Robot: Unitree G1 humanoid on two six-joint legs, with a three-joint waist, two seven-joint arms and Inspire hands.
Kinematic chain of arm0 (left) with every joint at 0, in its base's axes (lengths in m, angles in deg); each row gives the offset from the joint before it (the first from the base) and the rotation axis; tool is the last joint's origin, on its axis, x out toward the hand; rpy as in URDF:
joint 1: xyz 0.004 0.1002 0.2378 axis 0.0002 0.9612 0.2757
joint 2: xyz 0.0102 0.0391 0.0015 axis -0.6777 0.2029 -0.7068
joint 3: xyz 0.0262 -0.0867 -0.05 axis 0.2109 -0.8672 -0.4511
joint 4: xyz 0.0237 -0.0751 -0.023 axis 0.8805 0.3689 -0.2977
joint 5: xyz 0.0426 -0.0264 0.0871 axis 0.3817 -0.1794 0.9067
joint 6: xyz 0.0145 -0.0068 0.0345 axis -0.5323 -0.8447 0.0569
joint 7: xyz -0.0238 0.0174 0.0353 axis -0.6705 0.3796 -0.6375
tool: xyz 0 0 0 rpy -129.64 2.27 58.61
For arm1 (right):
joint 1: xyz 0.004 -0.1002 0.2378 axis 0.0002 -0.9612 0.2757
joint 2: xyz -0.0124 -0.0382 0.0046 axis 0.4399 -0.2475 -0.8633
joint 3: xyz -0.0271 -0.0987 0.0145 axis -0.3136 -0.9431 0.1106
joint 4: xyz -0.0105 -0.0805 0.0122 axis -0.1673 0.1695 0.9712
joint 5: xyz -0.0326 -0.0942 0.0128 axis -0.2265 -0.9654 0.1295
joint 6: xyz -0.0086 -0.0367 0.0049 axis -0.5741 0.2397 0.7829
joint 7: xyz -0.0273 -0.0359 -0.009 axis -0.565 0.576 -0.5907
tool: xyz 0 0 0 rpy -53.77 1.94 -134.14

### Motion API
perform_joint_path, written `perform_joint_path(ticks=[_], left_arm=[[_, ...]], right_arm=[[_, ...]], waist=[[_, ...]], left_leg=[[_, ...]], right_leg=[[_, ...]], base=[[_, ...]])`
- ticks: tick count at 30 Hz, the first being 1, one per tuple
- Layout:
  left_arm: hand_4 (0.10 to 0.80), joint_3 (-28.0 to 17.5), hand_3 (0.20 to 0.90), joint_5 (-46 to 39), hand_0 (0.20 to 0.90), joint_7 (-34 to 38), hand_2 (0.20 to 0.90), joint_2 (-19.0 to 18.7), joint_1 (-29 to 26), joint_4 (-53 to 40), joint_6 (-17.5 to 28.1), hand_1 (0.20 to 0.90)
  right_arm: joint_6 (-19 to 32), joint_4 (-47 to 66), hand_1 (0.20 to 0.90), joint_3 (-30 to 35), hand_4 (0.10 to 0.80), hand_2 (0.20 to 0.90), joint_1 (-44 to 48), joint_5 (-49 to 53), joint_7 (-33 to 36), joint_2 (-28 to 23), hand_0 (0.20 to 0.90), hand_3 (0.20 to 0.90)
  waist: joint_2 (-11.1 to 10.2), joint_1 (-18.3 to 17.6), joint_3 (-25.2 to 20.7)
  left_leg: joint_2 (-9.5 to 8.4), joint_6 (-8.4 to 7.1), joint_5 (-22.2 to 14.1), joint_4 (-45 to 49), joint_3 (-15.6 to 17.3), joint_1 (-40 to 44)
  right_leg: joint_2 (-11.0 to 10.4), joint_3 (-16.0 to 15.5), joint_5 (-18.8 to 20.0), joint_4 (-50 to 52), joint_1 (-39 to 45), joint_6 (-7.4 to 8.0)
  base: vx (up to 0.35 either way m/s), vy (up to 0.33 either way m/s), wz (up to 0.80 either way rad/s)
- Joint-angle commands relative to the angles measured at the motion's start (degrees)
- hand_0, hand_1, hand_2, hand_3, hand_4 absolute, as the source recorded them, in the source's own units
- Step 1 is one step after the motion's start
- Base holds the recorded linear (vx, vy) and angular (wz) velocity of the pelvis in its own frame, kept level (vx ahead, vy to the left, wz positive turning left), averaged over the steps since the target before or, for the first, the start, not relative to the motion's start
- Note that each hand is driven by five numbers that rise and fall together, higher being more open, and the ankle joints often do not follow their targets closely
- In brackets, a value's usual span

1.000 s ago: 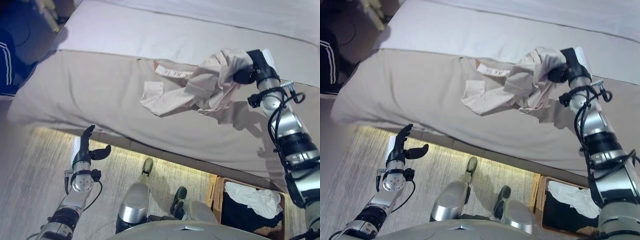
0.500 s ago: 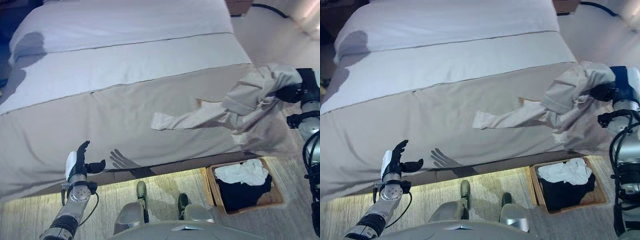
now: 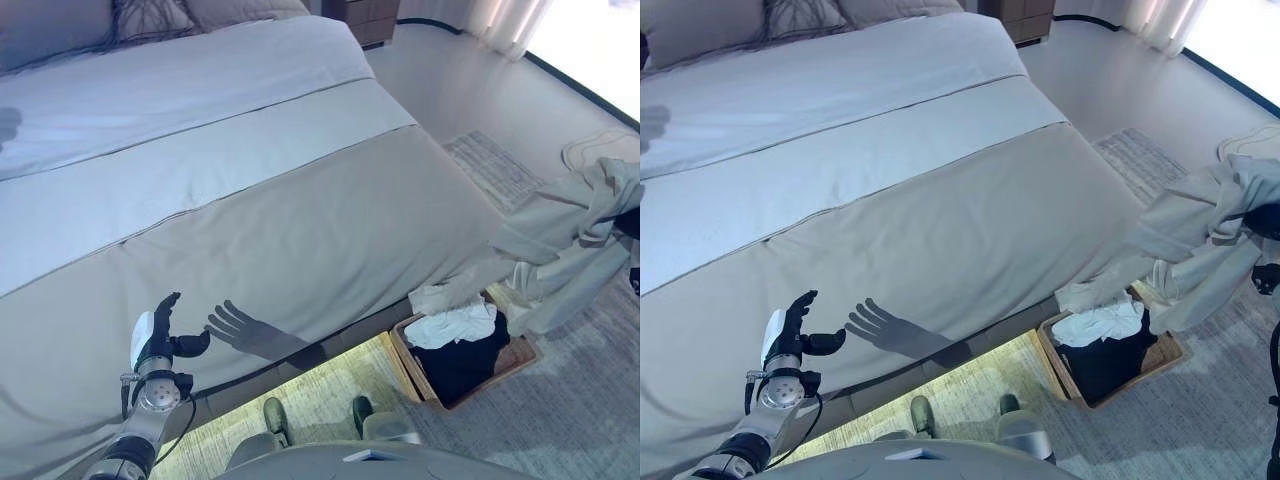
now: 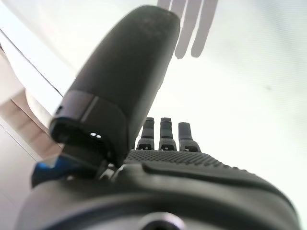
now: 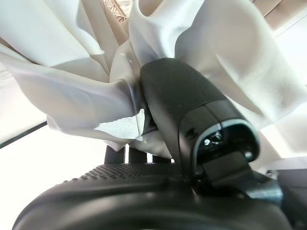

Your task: Pick up the clothes from the bed and place them into the basket

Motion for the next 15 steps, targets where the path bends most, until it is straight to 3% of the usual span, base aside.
perform_joint_path(ticks=[1,15], left_arm=[[0.800,-0.1,0.900,1.4,0.900,1.0,0.900,-2.5,-3.6,2.1,4.6,0.900],[0.800,3.6,0.900,1.6,0.900,-0.7,0.900,-1.8,-5.3,2.8,4.7,0.900]], right_arm=[[6.4,0.5,0.300,3.9,0.100,0.300,4.8,-0.1,0.3,-8.3,0.300,0.200],[3.7,-16.5,0.300,-10.6,0.100,0.300,15.3,-0.5,-7.2,-5.3,0.300,0.200]], waist=[[-1.1,2.3,-5.8],[0.4,3.1,-6.3]], left_leg=[[0.98,-0.14,-8.5,0.6,-1.0,4.2],[1.61,-1.16,-8.4,0.9,-1.7,4.8]], right_leg=[[2.4,0.4,2.0,4.3,-5.2,-0.01],[2.5,-0.5,1.8,4.0,-4.6,-0.60]], base=[[-0.002,-0.045,-0.10],[0.004,-0.054,0.00]])
